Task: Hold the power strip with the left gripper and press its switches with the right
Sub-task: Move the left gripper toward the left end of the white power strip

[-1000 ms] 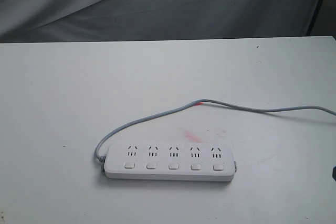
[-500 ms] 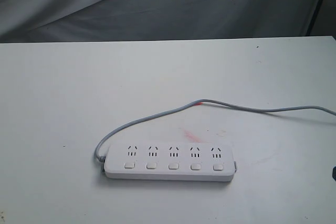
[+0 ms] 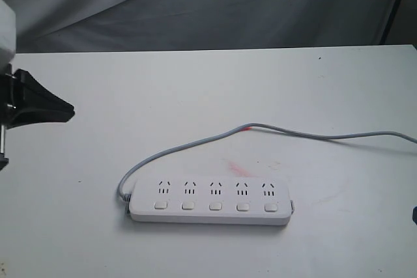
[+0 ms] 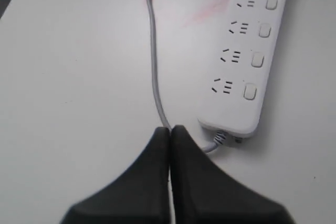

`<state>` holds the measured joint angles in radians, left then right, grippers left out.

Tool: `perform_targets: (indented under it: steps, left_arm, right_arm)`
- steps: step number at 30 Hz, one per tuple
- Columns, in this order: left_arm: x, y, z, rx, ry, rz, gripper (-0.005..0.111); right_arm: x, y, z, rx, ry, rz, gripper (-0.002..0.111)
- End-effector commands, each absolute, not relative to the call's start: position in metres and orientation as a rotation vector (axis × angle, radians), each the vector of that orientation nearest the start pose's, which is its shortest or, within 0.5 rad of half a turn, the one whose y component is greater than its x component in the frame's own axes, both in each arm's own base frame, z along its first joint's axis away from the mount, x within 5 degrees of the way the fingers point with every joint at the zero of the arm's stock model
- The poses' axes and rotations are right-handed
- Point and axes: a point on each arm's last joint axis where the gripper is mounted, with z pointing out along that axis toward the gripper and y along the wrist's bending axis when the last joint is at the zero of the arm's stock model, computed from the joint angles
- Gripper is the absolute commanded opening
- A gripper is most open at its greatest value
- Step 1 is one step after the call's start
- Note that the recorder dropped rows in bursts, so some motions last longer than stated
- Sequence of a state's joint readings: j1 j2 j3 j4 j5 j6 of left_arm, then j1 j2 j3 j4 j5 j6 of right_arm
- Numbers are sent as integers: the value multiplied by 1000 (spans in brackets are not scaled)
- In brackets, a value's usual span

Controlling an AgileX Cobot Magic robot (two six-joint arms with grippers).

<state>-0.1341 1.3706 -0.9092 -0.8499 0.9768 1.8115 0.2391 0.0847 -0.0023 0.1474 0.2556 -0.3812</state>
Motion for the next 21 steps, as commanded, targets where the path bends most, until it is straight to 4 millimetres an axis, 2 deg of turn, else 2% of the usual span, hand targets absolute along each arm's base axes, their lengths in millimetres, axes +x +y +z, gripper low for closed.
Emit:
perform_targets:
  steps: [1, 5, 11, 18, 20, 21]
  left_arm:
    - [255, -110, 246, 1794, 1706, -407, 2]
    - [259, -130, 220, 1877, 1718, -455, 2]
    - [262, -135, 184, 1970, 1787, -571, 2]
    - [262, -135, 180, 1980, 1796, -600, 2]
    - [261, -137, 181, 1968, 1796, -632, 15]
    - [260, -137, 181, 1968, 1788, -644, 28]
  right_arm:
    - [58, 17, 186, -445, 1761, 29, 0]
    - [58, 17, 186, -445, 1761, 29, 0]
    - [58, 17, 186, -445, 1761, 29, 0]
    - [58, 17, 186, -445, 1761, 29, 0]
    - [58, 17, 186, -445, 1761, 29, 0]
    - [58, 17, 186, -445, 1761, 29, 0]
